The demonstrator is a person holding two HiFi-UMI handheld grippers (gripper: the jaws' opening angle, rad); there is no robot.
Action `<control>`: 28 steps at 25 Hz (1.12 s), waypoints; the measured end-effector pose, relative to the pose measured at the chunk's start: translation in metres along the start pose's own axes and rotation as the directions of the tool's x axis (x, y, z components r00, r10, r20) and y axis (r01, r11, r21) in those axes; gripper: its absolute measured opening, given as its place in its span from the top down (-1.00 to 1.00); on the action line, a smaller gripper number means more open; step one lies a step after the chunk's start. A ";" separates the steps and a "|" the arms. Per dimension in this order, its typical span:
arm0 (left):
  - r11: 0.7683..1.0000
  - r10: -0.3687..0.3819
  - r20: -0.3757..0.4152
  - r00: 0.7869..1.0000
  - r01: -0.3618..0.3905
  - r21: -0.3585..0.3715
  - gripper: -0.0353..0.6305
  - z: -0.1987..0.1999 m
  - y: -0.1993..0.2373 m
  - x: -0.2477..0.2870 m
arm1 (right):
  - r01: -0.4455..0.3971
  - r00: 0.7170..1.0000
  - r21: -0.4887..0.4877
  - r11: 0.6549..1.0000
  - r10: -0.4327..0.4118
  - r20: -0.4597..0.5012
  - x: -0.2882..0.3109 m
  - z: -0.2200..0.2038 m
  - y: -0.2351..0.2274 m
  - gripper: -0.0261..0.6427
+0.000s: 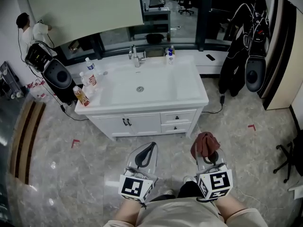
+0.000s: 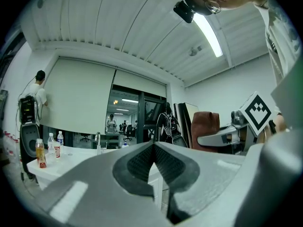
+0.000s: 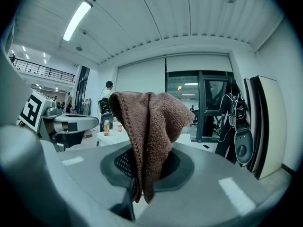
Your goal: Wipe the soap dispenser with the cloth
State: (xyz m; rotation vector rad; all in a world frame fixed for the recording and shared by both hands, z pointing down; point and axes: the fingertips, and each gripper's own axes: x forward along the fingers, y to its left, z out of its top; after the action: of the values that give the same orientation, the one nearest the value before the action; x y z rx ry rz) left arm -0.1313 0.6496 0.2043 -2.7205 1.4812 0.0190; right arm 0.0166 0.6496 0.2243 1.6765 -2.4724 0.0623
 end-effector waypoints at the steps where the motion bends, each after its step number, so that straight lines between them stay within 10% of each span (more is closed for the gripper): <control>1: 1.000 -0.004 -0.005 1.000 0.004 -0.004 0.89 -0.003 0.003 0.004 | -0.007 1.000 0.004 1.000 0.007 -0.008 0.005 -0.002 -0.001 0.68; 12: 1.000 0.019 -0.016 1.000 -0.019 -0.010 0.89 -0.026 0.053 0.098 | -0.130 0.991 0.032 0.991 0.131 -0.039 0.117 -0.015 -0.042 0.69; 28: 0.995 0.101 -0.060 0.993 -0.101 0.000 0.89 -0.041 0.146 0.364 | -0.229 0.972 0.064 0.971 0.232 -0.048 0.369 0.012 -0.231 0.69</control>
State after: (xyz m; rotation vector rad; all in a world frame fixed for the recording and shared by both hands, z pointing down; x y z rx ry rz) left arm -0.0570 0.2630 0.2288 -2.6683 1.6339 -0.0575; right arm 0.0957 0.2221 0.2563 1.3792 -2.6343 0.2061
